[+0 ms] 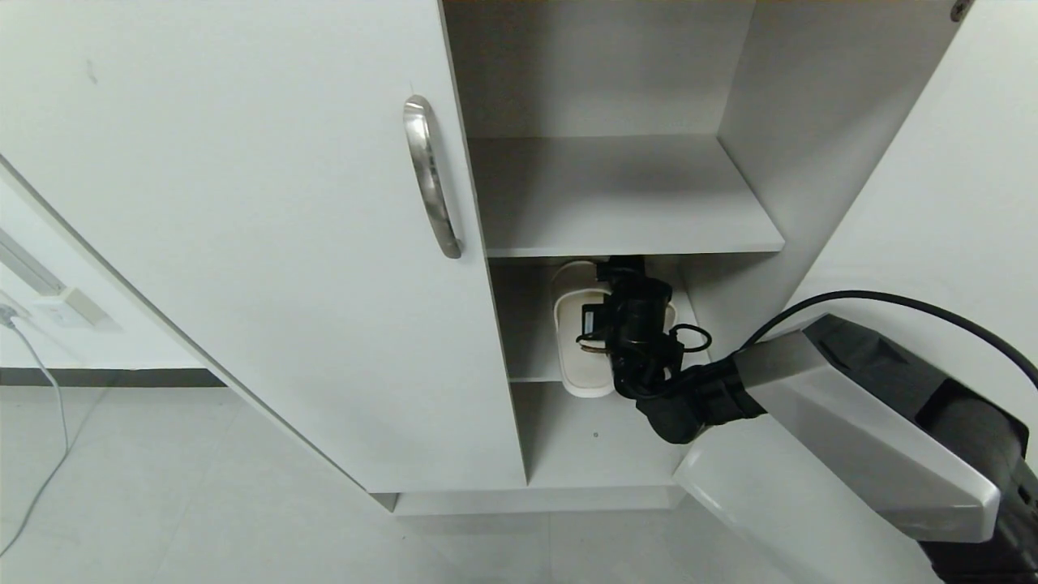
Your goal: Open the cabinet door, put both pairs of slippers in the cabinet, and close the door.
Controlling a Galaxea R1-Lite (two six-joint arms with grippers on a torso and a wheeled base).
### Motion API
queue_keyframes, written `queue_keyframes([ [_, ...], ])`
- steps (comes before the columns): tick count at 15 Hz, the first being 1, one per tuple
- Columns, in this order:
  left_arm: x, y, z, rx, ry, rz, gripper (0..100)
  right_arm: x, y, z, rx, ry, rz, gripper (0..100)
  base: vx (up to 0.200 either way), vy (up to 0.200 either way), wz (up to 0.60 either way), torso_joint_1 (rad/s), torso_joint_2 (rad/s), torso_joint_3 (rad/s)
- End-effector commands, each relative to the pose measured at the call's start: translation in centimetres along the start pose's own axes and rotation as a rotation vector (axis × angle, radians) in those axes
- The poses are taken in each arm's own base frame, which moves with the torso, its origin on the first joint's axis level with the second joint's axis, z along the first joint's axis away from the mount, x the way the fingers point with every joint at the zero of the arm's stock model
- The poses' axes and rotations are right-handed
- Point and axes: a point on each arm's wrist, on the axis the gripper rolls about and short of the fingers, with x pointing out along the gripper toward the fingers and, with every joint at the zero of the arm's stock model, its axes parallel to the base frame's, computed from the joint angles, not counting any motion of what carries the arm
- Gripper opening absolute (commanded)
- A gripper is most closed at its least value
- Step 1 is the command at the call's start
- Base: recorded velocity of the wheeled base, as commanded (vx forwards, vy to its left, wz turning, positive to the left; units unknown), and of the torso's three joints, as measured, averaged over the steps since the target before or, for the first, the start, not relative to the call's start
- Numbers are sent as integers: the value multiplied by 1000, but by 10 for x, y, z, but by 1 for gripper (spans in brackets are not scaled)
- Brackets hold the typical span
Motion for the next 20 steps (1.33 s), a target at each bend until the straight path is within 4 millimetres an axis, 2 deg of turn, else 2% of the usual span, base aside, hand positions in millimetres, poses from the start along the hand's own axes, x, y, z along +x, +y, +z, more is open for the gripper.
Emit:
queue_keyframes([
  [1, 0, 0, 0, 0, 0, 0, 0, 2, 0, -5, -4, 6, -1, 0, 0, 0, 0, 0, 0, 0],
  [7, 0, 0, 0, 0, 0, 1, 0, 2, 1, -11, -9, 16, -2, 0, 0, 0, 0, 0, 0, 0],
  [8, 0, 0, 0, 0, 0, 1, 0, 2, 1, -11, -8, 15, -2, 100, 0, 0, 0, 0, 0, 0],
  [11, 0, 0, 0, 0, 0, 1, 0, -4, -1, -5, -11, 19, 0, 100, 0, 0, 0, 0, 0, 0],
  [15, 0, 0, 0, 0, 0, 1, 0, -39, -5, 12, -19, 32, 31, 100, 0, 0, 0, 0, 0, 0],
  [20, 0, 0, 0, 3, 0, 0, 0, -89, -11, 11, -24, 40, 72, 100, 0, 0, 0, 0, 0, 0],
])
